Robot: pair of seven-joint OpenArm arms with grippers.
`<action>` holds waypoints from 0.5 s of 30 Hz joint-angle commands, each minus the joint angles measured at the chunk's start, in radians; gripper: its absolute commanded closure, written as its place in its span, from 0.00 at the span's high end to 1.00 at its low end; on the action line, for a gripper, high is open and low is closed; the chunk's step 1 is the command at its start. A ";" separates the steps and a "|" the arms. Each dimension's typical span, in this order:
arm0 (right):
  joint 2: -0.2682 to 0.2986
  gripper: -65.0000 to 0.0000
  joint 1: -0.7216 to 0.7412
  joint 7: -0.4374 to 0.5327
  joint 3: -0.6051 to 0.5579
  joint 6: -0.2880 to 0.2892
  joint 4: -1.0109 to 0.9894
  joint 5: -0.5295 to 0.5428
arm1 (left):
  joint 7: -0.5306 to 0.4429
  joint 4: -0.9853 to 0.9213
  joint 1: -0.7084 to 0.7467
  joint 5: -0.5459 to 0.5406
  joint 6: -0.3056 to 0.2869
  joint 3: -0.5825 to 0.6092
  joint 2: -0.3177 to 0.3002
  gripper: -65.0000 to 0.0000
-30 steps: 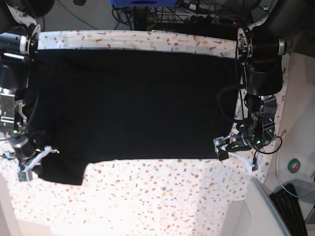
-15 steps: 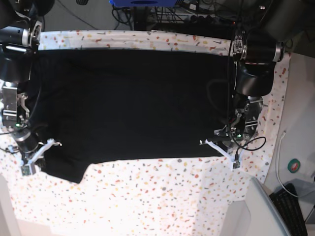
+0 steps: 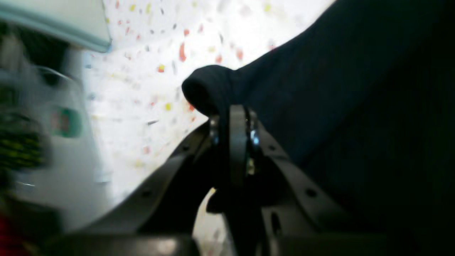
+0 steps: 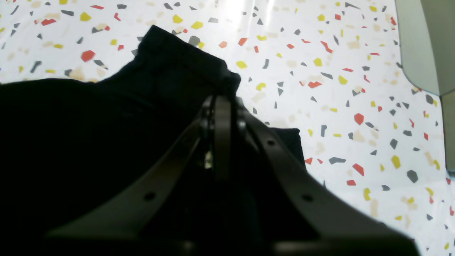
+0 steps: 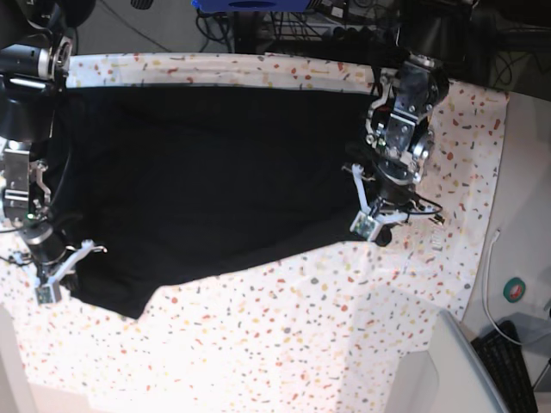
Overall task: Layout the t-shirt on the table in an organized manner, then fold the t-shirt properly
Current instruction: 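Lift the hem corner with the left gripper and fold it toward the collar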
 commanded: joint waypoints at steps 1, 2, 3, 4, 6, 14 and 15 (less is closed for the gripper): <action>0.014 0.00 0.025 0.029 0.003 -0.001 0.017 0.010 | -0.019 0.049 0.011 0.054 0.012 0.007 -0.008 0.00; 0.014 0.00 0.025 0.029 0.003 -0.001 0.017 0.010 | -0.019 0.074 0.038 0.101 0.012 0.018 -0.008 0.00; 0.012 0.00 0.025 0.029 0.003 -0.001 0.017 0.010 | -0.019 0.103 0.068 0.151 0.012 0.029 -0.009 0.00; 0.011 0.00 0.025 0.029 0.003 -0.001 0.017 0.010 | -0.021 0.134 0.098 0.197 0.012 0.040 -0.011 0.00; 0.009 0.00 0.025 0.029 0.003 -0.001 0.017 0.010 | -0.021 0.194 0.152 0.263 0.012 0.053 -0.011 0.00; 0.008 0.00 0.025 0.029 0.003 -0.001 0.016 0.010 | -0.021 0.321 0.253 0.432 0.012 0.132 -0.014 0.00; 0.008 0.00 0.025 0.029 0.003 -0.001 0.016 0.010 | -0.021 0.321 0.255 0.464 0.012 0.145 -0.014 0.00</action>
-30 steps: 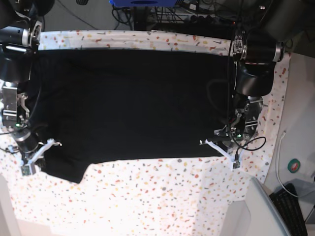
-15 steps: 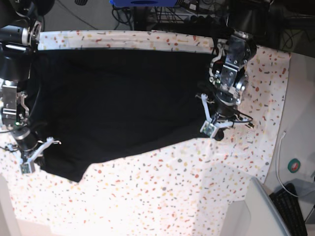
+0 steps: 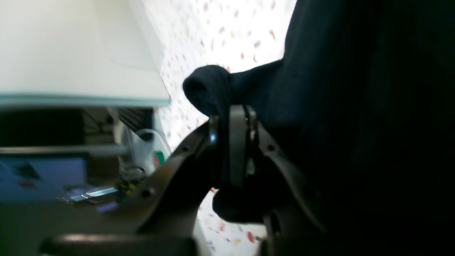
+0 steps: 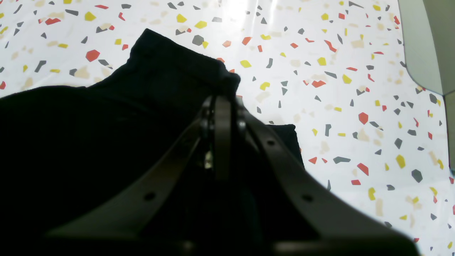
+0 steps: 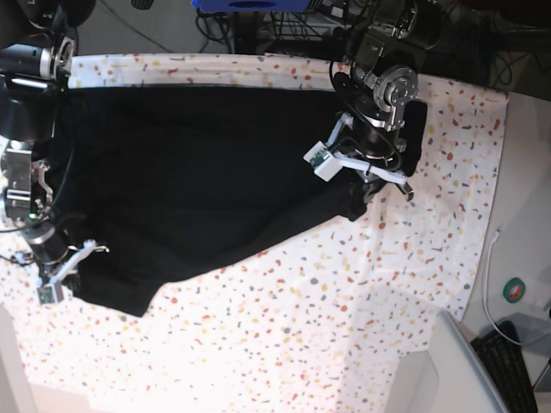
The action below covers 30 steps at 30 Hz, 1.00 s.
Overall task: Layout the t-shirt on the table in an organized manner, then fold the t-shirt properly
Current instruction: 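Lift the hem corner with the left gripper and fold it toward the collar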
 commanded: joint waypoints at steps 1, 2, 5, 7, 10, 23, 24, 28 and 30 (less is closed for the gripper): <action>0.016 0.00 0.025 0.027 0.003 -0.001 0.016 0.010 | -0.012 0.018 0.006 0.038 0.013 0.016 -0.001 0.00; 0.016 0.00 0.025 0.027 0.003 -0.001 0.016 0.010 | -0.012 0.019 0.014 0.067 0.013 0.031 -0.001 0.00; 0.016 0.00 0.025 0.025 0.003 -0.001 0.016 0.010 | -0.012 0.021 0.025 0.170 0.013 0.105 -0.024 0.06; 0.017 0.00 0.025 0.025 0.003 -0.001 0.016 0.010 | -0.012 0.021 0.037 0.216 0.013 0.155 -0.053 0.17; 0.019 0.00 0.025 0.025 0.003 -0.001 0.016 0.010 | -0.010 0.021 0.054 0.251 0.013 0.209 -0.076 0.32; 0.020 0.00 0.025 0.025 0.003 -0.001 0.016 0.010 | -0.010 0.110 0.138 0.245 0.010 0.237 -0.100 0.76; 0.020 0.00 0.025 0.025 0.003 -0.001 0.016 0.010 | -0.010 0.113 0.138 0.228 0.010 0.232 -0.097 0.76; 0.020 0.00 0.025 0.025 0.003 -0.001 0.017 0.010 | -0.002 0.245 0.138 -0.086 0.010 0.197 -0.096 0.76; 0.020 0.00 0.025 0.025 0.003 -0.001 0.017 0.010 | -0.002 0.299 0.138 -0.324 0.007 0.111 -0.091 0.76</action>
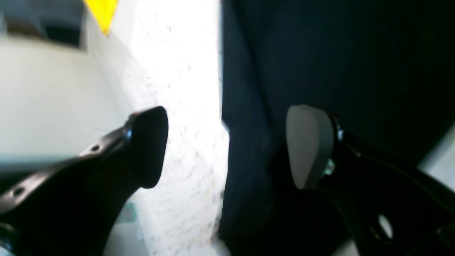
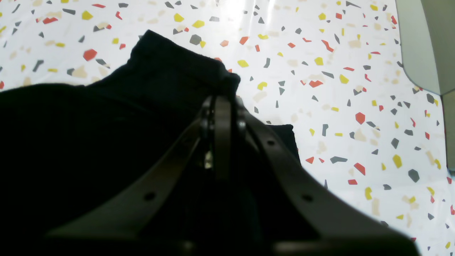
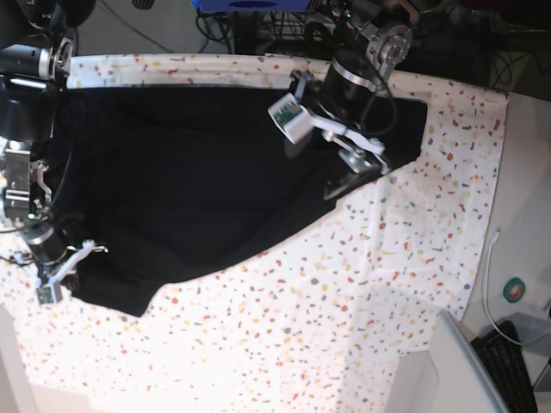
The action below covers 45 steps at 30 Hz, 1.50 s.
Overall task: Layout the t-shirt on the table in an organized manner, then fold the t-shirt properly
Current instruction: 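Lift the hem corner with the left gripper and fold it toward the collar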
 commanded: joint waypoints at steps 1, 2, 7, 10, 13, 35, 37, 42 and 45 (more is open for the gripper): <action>0.015 0.00 0.025 0.027 0.003 0.000 0.017 0.009 | 0.013 0.010 -0.002 -0.108 0.018 -0.053 -0.012 0.76; 0.015 0.00 0.025 0.027 0.003 0.000 0.017 0.009 | 0.013 0.007 -0.008 -0.240 0.018 -0.091 -0.012 0.76; 0.015 0.00 0.023 0.027 0.003 0.000 0.017 0.009 | 0.015 -0.078 -0.027 -0.903 0.016 -0.226 -0.052 0.76; 0.015 0.00 0.023 0.027 0.003 0.000 0.017 0.008 | 0.015 -0.150 -0.046 -1.231 0.016 -0.232 -0.126 0.76; 0.015 0.00 0.023 0.027 0.002 0.000 0.017 0.008 | 0.015 -0.180 -0.057 -1.426 0.016 -0.234 -0.149 0.76; 0.017 0.00 0.011 0.027 0.003 0.000 0.013 0.008 | 0.015 -0.371 -0.066 -1.457 -0.090 -0.246 -0.041 0.63; 0.017 0.00 0.011 0.027 0.003 0.000 0.013 0.008 | 0.013 -0.395 -0.073 -1.457 -0.090 -0.246 -0.040 0.50; 0.017 0.00 0.011 0.027 0.003 0.000 0.013 0.008 | 0.013 -0.414 -0.085 -1.458 -0.090 -0.248 -0.028 0.28; 0.017 0.00 0.011 0.027 0.003 0.000 0.013 0.008 | 0.013 -0.368 -0.080 -1.455 -0.090 -0.246 -0.032 0.14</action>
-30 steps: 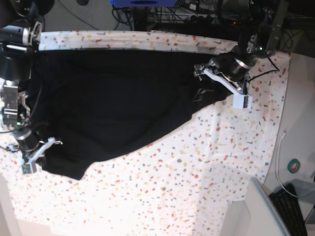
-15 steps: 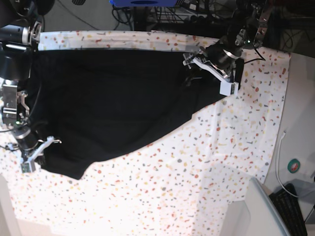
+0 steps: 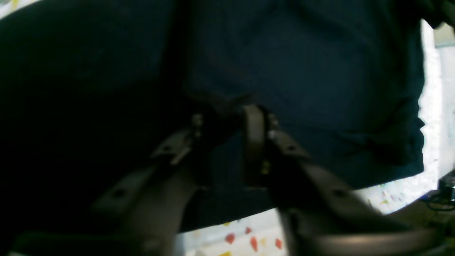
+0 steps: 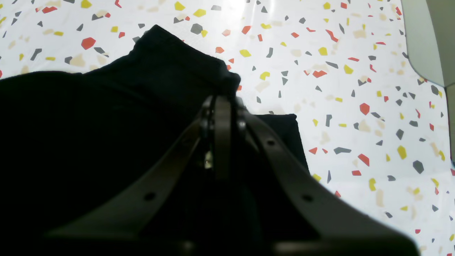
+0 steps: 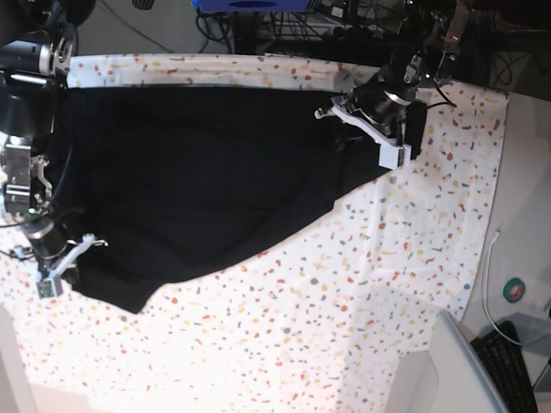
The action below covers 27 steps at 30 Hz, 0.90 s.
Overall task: Layout the t-shirt on the table in an organized manner, then fold the t-shirt properly
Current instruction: 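Lift the hem corner with the left gripper and fold it toward the collar, then release the shirt and move the left gripper back to the hem corner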
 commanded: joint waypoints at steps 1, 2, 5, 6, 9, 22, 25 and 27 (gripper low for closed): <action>0.016 0.00 0.027 0.028 0.004 -0.001 0.013 0.009 | -0.022 0.046 0.002 -0.010 -0.011 -0.003 -0.013 0.09; 0.016 0.00 0.027 0.028 0.004 -0.001 0.013 0.009 | -0.022 0.072 0.008 -0.004 -0.011 -0.006 -0.021 0.04; 0.016 0.00 0.027 0.028 0.004 -0.001 0.013 0.009 | -0.022 0.103 0.009 -0.002 0.004 -0.050 -0.041 0.00; 0.017 0.00 0.027 0.028 0.004 -0.001 0.013 0.009 | -0.022 0.103 0.008 -0.002 0.021 -0.070 -0.041 0.00; 0.017 0.00 0.027 0.028 0.004 -0.001 0.013 0.009 | -0.022 0.101 0.005 -0.001 0.048 -0.121 -0.053 0.00; 0.014 0.00 0.017 0.028 0.004 -0.001 0.018 0.009 | -0.020 0.092 -0.219 0.248 0.053 -0.124 -0.142 0.00; 0.013 0.00 0.017 0.028 0.004 -0.001 0.020 0.009 | -0.020 0.057 -0.297 0.375 0.053 -0.118 -0.133 0.00; 0.013 0.00 0.020 0.028 0.004 -0.001 0.021 0.010 | -0.020 0.014 -0.351 0.461 0.053 -0.118 -0.114 0.00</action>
